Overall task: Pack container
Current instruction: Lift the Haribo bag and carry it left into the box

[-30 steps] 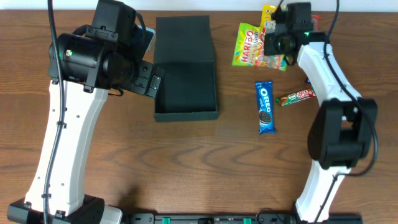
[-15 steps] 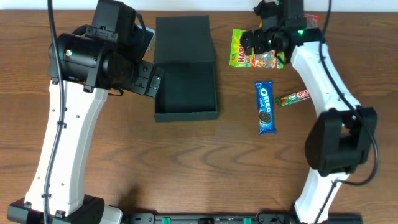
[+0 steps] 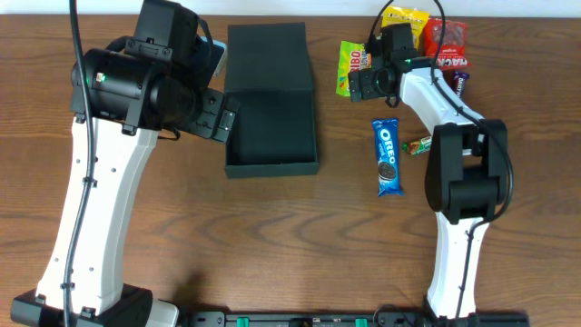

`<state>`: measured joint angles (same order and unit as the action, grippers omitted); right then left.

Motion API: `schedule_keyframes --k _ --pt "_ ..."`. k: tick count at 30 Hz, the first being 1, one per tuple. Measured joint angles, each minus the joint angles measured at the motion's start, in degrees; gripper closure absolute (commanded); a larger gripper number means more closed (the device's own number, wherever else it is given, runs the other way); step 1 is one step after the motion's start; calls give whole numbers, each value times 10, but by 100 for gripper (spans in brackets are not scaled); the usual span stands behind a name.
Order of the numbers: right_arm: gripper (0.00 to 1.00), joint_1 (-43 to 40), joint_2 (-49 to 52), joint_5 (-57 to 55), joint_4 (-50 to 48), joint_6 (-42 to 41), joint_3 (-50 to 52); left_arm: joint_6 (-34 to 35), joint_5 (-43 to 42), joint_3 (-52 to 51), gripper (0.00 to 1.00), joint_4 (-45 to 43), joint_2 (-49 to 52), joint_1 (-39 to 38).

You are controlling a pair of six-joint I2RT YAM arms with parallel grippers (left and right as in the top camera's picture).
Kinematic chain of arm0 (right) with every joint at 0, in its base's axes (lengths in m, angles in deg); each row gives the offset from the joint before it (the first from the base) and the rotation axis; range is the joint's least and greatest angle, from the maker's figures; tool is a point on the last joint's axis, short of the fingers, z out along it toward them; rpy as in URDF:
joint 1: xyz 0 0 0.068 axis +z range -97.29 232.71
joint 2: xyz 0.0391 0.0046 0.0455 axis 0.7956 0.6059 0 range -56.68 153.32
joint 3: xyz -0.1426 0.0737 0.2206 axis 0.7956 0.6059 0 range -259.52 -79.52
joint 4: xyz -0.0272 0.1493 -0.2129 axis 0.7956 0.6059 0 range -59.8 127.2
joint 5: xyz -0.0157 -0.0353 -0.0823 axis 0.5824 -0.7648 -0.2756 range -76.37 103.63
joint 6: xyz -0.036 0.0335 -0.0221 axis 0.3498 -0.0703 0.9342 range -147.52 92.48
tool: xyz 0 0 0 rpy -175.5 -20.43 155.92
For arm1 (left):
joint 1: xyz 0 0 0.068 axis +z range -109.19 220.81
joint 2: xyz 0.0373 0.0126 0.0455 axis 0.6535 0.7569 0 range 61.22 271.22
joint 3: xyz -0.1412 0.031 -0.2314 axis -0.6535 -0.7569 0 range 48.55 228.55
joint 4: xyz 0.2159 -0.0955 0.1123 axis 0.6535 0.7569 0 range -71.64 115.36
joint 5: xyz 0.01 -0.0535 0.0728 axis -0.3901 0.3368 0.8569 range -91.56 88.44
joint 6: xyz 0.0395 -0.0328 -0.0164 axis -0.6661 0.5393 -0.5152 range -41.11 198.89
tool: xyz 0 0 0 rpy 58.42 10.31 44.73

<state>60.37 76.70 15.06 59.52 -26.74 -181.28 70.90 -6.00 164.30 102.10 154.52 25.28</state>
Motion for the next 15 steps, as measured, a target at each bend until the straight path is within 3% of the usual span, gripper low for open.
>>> schedule_keyframes --k 2,8,10,15 --pt "5 0 6 -5 -1 -2 -5 0 0 0 5 0 0 0" --pt "81 -4 20 -28 -2 -10 -22 0 0 0 5 0 0 0" --pt "99 -5 20 -27 -2 -13 -24 0 0 0 5 0 0 0" --pt "99 -4 20 -23 8 -17 -28 0 0 0 5 0 0 0"
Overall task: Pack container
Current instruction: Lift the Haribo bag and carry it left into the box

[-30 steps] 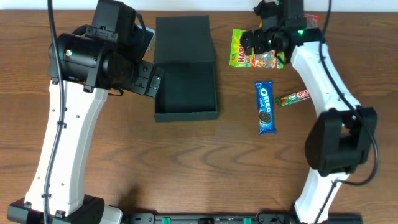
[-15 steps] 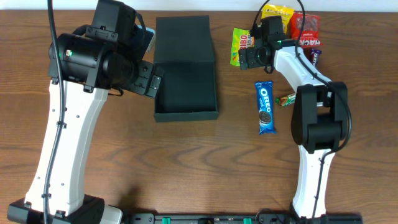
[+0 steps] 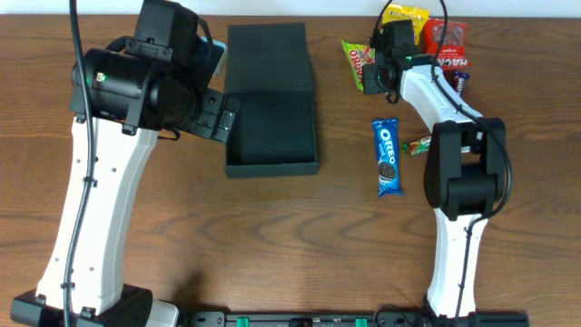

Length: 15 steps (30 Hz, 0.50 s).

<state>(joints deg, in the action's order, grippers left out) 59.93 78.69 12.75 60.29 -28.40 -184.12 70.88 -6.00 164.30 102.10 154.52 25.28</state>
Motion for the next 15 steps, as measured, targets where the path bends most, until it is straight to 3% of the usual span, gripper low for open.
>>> schedule_keyframes --k 8,15 --pt "99 0 3 12 113 12 -63 0 0 0 5 0 0 0" --pt "99 4 -33 77 137 112 -112 0 0 0 5 0 0 0"
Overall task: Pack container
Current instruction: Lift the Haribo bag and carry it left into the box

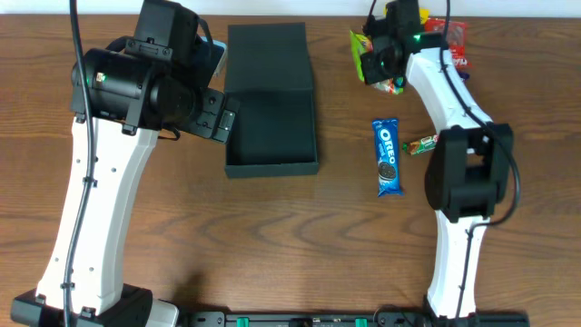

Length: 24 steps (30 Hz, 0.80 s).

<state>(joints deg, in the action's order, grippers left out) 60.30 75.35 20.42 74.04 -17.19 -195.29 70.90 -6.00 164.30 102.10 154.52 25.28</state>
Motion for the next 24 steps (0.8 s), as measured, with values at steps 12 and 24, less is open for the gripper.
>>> schedule_keyframes --k 12,24 --pt "99 12 -92 105 84 83 -15 0 0 0 5 0 0 0" --pt "99 64 -92 281 130 220 -15 0 0 0 5 0 0 0"
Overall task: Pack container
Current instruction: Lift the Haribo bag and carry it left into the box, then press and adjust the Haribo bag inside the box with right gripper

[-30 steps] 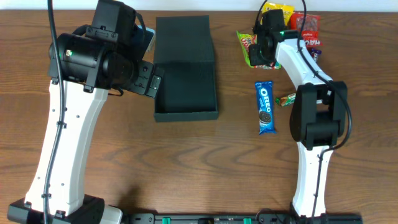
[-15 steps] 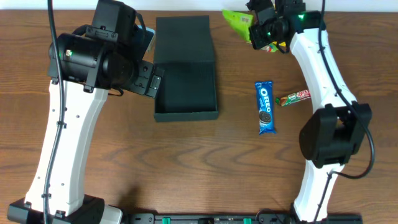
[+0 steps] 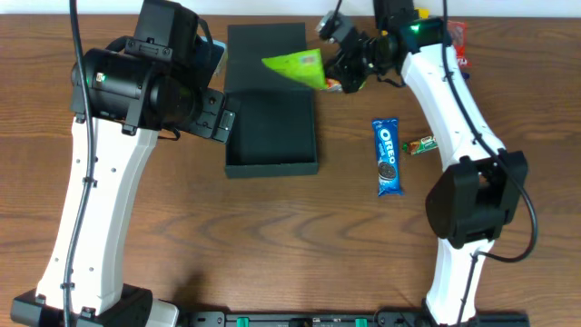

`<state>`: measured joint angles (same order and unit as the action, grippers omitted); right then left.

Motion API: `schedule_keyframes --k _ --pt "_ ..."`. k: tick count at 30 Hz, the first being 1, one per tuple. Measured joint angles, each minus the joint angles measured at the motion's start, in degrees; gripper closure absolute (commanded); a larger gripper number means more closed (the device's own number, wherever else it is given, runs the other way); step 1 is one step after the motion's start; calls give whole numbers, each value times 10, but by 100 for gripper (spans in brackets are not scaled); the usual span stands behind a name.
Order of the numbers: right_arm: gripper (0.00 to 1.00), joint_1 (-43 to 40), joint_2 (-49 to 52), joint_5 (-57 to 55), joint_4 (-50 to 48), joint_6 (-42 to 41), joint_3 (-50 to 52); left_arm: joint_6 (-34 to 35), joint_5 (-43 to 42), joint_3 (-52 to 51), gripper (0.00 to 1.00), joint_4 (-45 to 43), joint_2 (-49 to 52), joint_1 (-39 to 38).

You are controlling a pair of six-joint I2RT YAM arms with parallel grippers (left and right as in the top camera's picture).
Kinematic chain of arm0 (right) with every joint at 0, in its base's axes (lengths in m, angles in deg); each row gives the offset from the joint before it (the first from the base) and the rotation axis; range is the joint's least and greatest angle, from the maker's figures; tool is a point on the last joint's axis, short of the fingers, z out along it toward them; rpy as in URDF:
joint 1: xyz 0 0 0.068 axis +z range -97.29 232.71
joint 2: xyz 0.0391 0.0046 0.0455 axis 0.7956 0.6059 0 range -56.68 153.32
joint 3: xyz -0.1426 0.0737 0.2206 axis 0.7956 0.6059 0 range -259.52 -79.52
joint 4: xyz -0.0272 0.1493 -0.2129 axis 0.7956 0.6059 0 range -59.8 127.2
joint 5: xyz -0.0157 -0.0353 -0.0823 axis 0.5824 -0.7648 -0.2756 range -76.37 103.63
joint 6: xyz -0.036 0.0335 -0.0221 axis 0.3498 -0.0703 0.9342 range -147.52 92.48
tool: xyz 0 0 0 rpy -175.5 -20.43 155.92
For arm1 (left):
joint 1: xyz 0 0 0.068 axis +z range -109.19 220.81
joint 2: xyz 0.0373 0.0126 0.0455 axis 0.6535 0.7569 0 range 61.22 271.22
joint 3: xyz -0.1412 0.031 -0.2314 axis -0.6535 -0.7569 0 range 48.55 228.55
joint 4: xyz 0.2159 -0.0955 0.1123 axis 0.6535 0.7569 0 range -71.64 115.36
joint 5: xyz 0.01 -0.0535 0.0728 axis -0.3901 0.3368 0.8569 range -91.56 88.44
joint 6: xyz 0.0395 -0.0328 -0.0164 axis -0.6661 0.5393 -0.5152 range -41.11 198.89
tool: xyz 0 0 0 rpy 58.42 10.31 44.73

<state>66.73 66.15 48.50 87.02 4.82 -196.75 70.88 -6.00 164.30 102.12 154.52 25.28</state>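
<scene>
The black container [image 3: 272,136] lies open at the table's middle, its lid [image 3: 266,50] folded back behind it. A green candy bag [image 3: 295,68] hangs tilted over the lid and the container's far right corner, with my right gripper [image 3: 332,76] shut on its right end. My left gripper [image 3: 224,116] sits against the container's left wall; the arm's body hides its fingers, so its state is unclear. A blue Oreo pack [image 3: 388,156] lies flat on the table to the right of the container.
A small green and orange sweet [image 3: 418,143] lies just right of the Oreo pack. A red snack bag [image 3: 457,38] shows at the far right edge, partly behind my right arm. The left arm's bulk stands left of the container.
My right gripper has moved left from the snack pile at the far right and now holds the green bag over the container's lid. The left arm has not moved.
My right gripper was first at the green bag lying flat among the snacks at the far right. Then the bag was crumpled and tilted in the gripper, further back. Now it hangs over the container's lid. The left arm stayed at the container's left wall throughout.
</scene>
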Motion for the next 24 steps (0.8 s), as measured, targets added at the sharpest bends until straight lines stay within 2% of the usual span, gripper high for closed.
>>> schedule_keyframes --k 8,19,20,22,24 --pt "99 34 -14 120 13 53 0 0 0 0 5 0 0 0" --pt "99 83 -21 198 31 120 0 0 0 0 5 0 0 0" --pt "87 87 -21 196 29 121 0 0 0 0 5 0 0 0" --pt "41 91 -21 178 27 112 0 0 0 0 5 0 0 0" --pt "28 91 -21 141 27 94 0 0 0 0 5 0 0 0"
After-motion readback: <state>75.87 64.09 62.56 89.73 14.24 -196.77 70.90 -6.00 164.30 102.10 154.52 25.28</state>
